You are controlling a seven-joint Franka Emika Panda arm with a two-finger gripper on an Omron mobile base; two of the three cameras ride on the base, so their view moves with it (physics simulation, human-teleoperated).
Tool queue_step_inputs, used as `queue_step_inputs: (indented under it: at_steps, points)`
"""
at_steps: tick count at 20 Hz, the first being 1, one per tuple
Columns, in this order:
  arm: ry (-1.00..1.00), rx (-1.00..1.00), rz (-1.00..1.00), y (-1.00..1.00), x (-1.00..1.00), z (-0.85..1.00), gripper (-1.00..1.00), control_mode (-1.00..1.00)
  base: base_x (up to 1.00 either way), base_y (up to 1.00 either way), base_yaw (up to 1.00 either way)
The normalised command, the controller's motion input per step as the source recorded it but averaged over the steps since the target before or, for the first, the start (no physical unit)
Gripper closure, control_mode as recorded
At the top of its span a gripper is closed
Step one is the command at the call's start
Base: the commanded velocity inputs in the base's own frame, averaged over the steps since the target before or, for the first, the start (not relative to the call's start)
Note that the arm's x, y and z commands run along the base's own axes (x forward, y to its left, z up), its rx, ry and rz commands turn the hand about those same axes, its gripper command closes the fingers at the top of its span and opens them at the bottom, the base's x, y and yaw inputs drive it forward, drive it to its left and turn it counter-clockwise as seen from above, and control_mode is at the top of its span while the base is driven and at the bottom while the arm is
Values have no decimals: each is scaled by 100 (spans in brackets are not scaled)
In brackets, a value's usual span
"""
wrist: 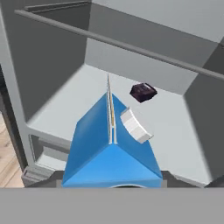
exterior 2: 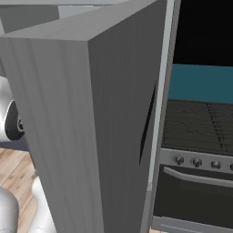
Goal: Take out the milk from the fridge and place it on the tray on the counter. Then take the sugar cube near the tray and place it in the tray.
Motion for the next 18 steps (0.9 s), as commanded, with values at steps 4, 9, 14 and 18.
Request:
queue_step_inputs:
  at_steps: [4,9,14,18]
  points:
    - [0,0,-11,-41,-72,36,100,-100,0,0,0]
    - [2,1,-9,-34,-7,54,100,-100,0,0,0]
    - [0,0,-5,-22,-18,25,100,-100,0,0,0]
    - [0,0,-12,-19,-31,9,100,-100,0,0,0]
